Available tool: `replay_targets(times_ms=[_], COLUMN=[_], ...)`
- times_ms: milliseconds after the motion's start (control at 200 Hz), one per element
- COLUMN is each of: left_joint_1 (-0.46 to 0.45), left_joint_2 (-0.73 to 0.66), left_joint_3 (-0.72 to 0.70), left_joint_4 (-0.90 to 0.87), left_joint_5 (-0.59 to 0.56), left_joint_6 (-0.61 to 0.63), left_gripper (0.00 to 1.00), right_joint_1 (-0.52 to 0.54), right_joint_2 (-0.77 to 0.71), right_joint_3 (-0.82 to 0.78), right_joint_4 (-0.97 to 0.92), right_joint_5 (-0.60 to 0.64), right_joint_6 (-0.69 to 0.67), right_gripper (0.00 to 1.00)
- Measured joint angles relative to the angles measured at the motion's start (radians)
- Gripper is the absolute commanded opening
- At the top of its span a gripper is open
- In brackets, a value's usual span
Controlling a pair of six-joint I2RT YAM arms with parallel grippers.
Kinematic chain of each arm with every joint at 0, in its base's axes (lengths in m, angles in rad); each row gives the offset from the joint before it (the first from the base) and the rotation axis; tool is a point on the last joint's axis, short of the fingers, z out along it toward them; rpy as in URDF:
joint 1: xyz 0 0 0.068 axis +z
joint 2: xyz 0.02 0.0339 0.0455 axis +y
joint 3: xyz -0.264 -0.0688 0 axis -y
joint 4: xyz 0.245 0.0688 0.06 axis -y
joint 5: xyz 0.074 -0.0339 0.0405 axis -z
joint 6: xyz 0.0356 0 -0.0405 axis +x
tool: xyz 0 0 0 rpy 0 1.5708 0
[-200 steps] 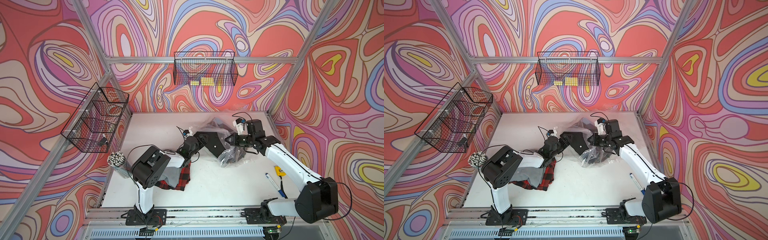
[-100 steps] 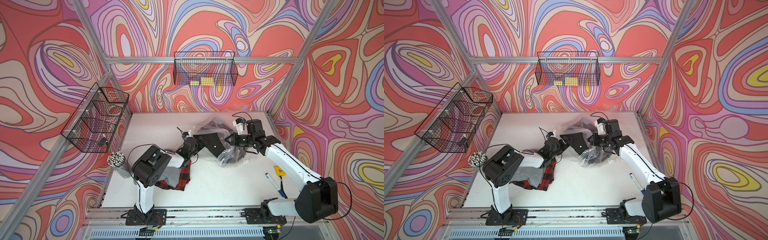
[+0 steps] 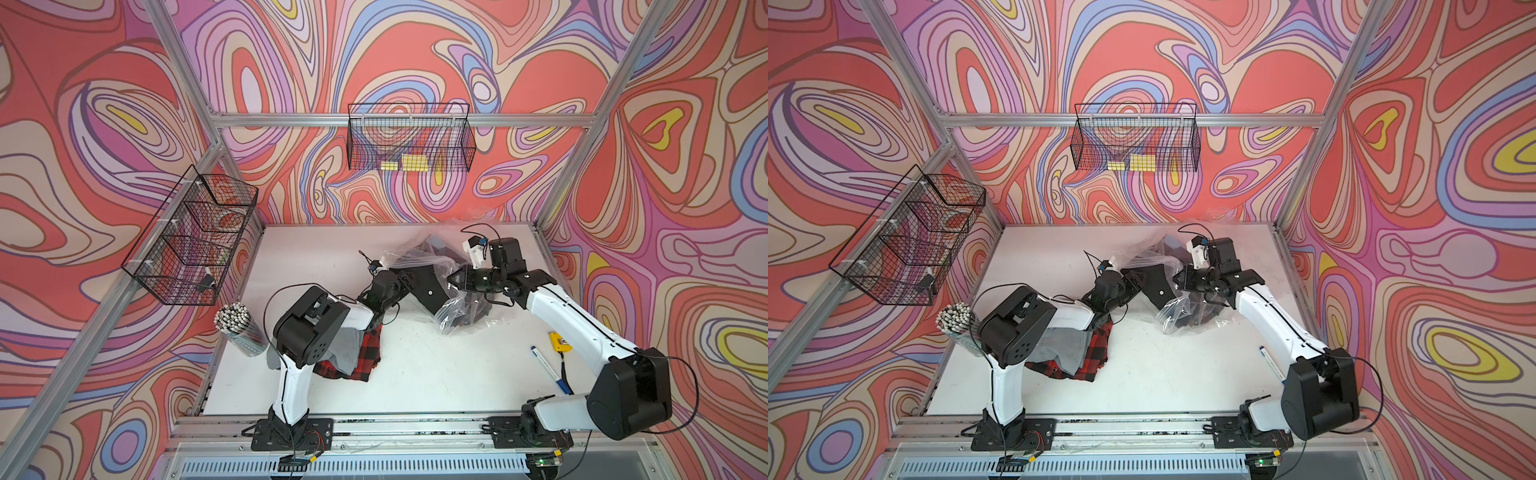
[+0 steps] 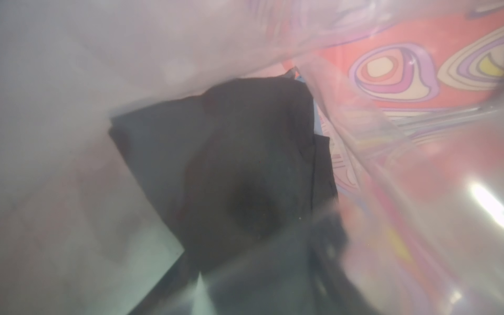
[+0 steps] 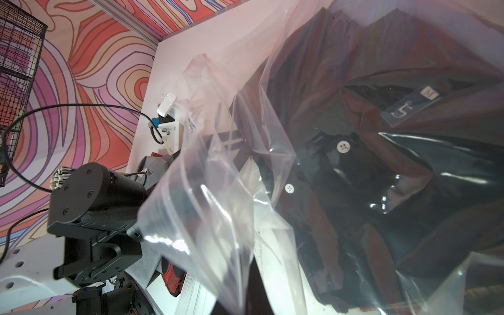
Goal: Take the shirt out of the vacuum bag
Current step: Take out the shirt from the vacuum bag.
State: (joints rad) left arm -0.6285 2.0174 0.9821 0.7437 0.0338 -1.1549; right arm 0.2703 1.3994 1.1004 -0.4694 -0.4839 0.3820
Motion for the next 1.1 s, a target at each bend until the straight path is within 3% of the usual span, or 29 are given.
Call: replay_targets(times_ms=[160, 275, 346, 691, 1097], left_joint_1=[0.001, 0.001, 0.001, 0.001, 0.001], left_joint_2=[0.000, 0.000, 0.002, 0.006, -0.031], left_joint_3=[0.000, 0.006, 0.020, 0.043, 0.011], left_joint_4=[-0.006, -0.007, -0.009, -0.004, -0.002], left_joint_5=[0.004, 0.009, 0.016, 0.051, 0.092], left_joint_6=[0.008, 0.008, 0.006, -0.001, 0.006], left_gripper=[0.41, 0.56, 0.61, 0.00, 0.00], right_joint_1=[0.005, 0.011, 0.012, 0.013, 0.013], right_joint_2=[0.005, 0.005, 0.005, 0.006, 0.006], right_joint_3=[0.000, 0.000, 0.000, 0.000, 0.001], right_joint_4=[0.006, 0.006, 0.007, 0.011, 0.008], right_joint_5=[0.000, 0.001, 0.002, 0.005, 0.018], right_joint_6=[0.000, 0.000, 0.000, 0.000, -0.012], right_gripper=[0.00, 0.00, 0.00, 0.00, 0.00])
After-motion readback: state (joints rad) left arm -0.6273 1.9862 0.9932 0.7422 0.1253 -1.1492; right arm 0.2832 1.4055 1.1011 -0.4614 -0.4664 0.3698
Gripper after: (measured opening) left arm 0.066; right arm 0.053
